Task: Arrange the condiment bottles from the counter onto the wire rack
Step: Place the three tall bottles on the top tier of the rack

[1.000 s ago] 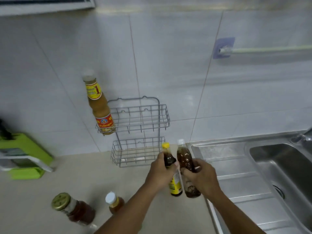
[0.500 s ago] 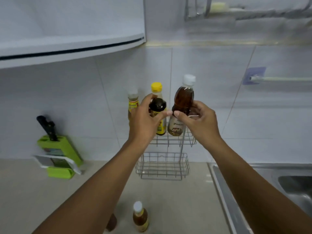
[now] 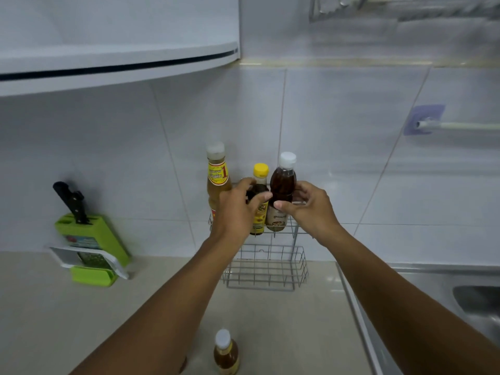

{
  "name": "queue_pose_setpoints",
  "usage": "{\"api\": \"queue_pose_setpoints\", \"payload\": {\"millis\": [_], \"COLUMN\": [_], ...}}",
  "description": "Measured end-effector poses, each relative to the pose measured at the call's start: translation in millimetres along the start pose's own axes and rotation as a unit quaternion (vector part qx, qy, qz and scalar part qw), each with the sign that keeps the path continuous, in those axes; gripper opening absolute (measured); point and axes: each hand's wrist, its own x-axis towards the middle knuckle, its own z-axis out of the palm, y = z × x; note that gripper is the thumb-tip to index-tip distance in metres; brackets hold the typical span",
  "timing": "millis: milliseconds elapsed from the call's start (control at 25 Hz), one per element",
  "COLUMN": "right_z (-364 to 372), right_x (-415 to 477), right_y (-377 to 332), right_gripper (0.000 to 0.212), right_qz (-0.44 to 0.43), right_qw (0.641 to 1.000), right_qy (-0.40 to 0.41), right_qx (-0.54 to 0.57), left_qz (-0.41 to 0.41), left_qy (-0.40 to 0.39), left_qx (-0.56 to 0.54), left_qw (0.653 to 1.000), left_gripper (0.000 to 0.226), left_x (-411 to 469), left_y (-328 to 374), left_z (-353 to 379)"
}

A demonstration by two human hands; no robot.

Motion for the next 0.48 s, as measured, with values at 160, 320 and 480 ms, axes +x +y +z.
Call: {"api": "queue_pose_setpoints", "payload": {"millis": [160, 320, 480], "right_z": [0.8, 2.7, 5.9], "right_x": [2.8, 4.7, 4.8], "right_y": [10.5, 13.0, 8.6], "right_gripper": [0.051, 0.05, 0.05], "right_qz": [0.012, 0.012, 0.005], "right_qw": [1.0, 1.0, 0.999], "right_qy": [-0.015, -0.021, -0.033], "right_qx": [0.011, 0.015, 0.011], "left_qz": [0.035, 0.075, 0.081], "left_qy": [-0.051, -0.061, 0.003], "left_qx": [0.012, 0.054, 0.136], "left_qw": [0.998, 0.994, 0.987], "left_gripper": [0.038, 0.034, 0.028], "left_x": [17.2, 20.0, 21.4], "left_y": [11.8, 19.4, 21.8], "left_z": [-18.0, -20.6, -21.2]}}
